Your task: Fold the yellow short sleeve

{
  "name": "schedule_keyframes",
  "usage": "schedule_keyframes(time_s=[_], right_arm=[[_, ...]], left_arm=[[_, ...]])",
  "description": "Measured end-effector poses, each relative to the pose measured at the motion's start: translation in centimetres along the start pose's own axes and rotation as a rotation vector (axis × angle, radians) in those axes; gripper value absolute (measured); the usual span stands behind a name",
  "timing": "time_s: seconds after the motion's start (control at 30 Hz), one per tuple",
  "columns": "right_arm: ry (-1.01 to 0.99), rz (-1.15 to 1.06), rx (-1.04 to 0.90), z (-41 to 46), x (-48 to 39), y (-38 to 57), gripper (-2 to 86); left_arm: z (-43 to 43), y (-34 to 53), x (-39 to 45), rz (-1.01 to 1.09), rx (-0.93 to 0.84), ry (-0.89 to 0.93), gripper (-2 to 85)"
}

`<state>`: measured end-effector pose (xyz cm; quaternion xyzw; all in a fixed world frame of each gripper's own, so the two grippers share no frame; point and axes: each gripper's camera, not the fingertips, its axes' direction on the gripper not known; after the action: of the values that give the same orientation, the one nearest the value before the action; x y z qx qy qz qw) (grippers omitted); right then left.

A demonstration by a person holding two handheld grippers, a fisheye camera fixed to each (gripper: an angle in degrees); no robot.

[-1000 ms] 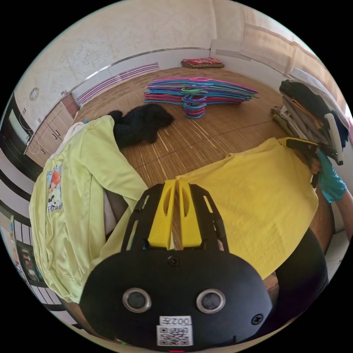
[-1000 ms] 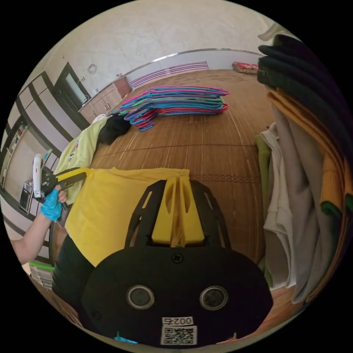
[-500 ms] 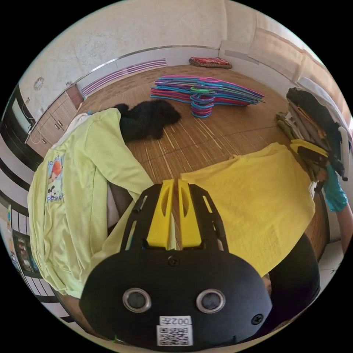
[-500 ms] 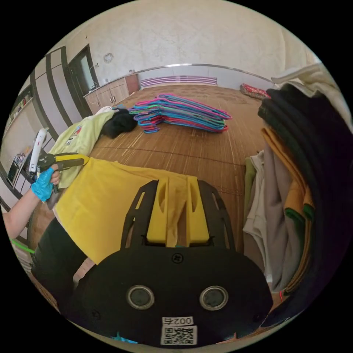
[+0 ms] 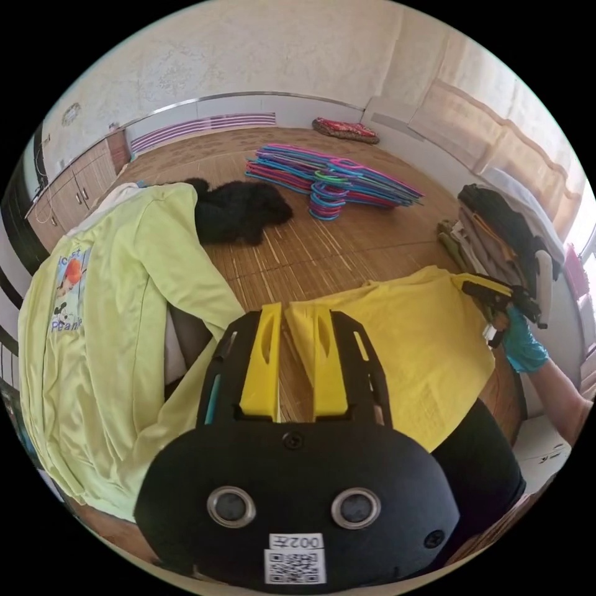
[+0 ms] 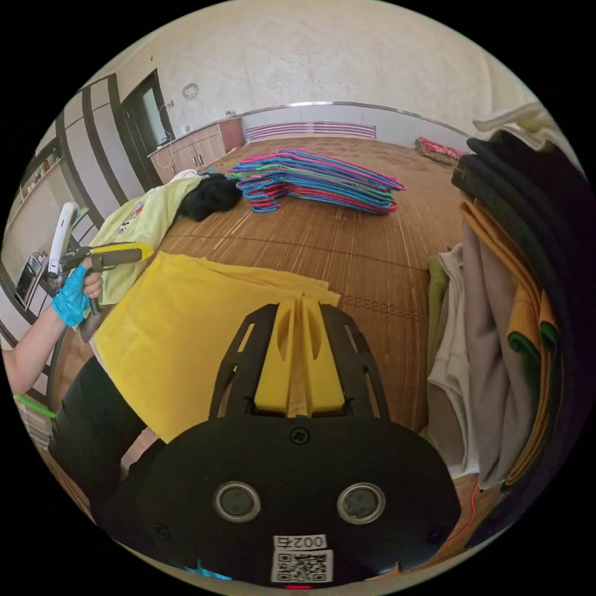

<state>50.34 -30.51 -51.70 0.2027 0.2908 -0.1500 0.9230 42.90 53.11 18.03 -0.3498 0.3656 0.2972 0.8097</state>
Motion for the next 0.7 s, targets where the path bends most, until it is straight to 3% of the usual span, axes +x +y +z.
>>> schedule_keyframes(time_s=[0.2, 0.4, 0.7], right_arm=[[0.069, -0.051, 0.023, -0.4, -2.1, 0.9, -0.8], [0.162, -0.126, 0.094, -2.2, -4.4, 1.5, -0.8], [0.189, -0.196, -0.037, 0.1, -5.4, 0.8, 0.3]], left_arm=[[2.0, 0.2, 0.9, 0.035, -0.042, -0.053, 1.0], [-0.2, 0.7, 2.1, 0.085, 0.030, -0.130, -0.8], [2.2, 1.0, 2.7, 0.107, -0.061, -0.216, -0.8]])
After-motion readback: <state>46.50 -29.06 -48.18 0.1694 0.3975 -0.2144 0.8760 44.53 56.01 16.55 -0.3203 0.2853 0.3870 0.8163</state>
